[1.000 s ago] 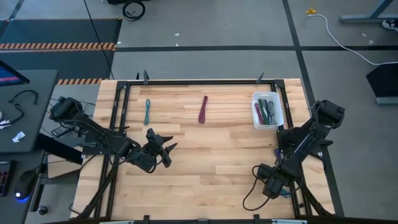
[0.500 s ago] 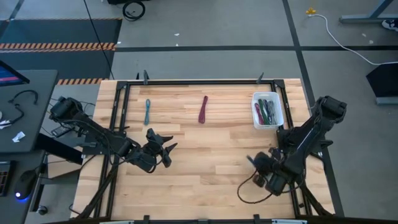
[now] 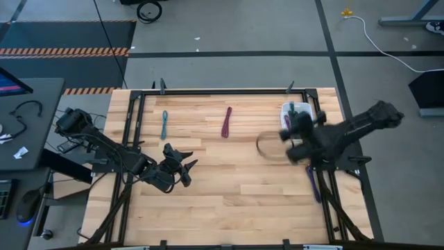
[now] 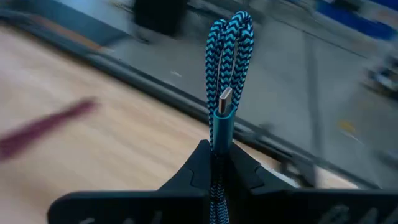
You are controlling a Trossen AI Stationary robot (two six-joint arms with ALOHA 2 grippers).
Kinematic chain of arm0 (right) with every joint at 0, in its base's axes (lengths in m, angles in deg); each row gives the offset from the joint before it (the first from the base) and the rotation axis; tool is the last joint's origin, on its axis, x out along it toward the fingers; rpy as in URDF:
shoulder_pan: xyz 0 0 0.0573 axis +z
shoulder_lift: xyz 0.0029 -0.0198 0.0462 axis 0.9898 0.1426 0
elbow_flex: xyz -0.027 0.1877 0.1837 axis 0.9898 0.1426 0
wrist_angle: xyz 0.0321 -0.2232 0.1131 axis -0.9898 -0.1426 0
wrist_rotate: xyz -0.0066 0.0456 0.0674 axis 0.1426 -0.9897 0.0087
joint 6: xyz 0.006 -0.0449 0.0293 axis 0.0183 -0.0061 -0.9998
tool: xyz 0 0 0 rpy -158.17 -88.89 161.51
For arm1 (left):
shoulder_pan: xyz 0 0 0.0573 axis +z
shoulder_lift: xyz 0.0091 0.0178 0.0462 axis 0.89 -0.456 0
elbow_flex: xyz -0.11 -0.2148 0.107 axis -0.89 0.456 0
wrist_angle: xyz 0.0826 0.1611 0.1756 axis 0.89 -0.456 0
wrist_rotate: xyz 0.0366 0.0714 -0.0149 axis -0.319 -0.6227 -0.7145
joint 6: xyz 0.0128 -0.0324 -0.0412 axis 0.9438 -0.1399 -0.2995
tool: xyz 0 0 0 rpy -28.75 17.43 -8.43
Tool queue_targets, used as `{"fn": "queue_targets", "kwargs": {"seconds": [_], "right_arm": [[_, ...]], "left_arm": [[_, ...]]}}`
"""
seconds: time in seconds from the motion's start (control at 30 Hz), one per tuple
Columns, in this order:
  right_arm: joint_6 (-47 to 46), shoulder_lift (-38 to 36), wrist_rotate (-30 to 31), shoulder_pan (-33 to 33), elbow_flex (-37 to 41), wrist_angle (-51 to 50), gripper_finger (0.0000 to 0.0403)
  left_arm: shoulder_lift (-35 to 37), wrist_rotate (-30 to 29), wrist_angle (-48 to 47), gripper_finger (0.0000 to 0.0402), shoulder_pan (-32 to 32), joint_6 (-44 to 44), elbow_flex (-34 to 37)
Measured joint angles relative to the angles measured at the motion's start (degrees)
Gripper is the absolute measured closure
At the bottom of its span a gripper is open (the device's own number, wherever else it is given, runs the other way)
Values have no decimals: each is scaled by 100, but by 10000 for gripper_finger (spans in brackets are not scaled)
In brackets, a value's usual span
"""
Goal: Pick and place USB-C Cables
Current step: Put the bottom blue charger cable into the white bin
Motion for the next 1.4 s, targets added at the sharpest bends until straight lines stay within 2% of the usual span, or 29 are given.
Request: {"fn": "queue_targets", "kwargs": {"seconds": [0.13, 0.27, 0.4, 0.47, 0.63, 0.73, 0.93, 1.17, 1.4], "right_arm": [[858, -533, -557, -1329, 736, 810, 385], [2632, -945, -1365, -2397, 1496, 2696, 385], [4114, -1021, -2515, -3469, 2018, 4367, 385], [4343, -944, -3005, -3991, 2116, 4701, 385], [4469, -656, -3982, -4957, 2178, 4671, 385], [4622, -495, -4384, -5255, 2177, 4825, 385], [4669, -130, -4666, -5565, 2177, 5105, 371], [4747, 282, -4702, -5660, 2173, 5160, 362], [5000, 34, -4720, -5660, 1955, 4904, 324]], "left_arm": [[0, 0, -6, 230, 0, 7, 0], [0, 0, 7, 230, 0, 56, 1], [0, -2, 10, 230, 9, 66, -1], [0, -2, 11, 230, 9, 65, 1], [0, -2, 16, 230, 9, 61, 0], [0, -2, 16, 230, 9, 59, 1], [0, -2, 14, 230, 9, 59, 0], [0, -2, 14, 230, 9, 57, 0], [0, -2, 14, 230, 9, 39, -1]]}}
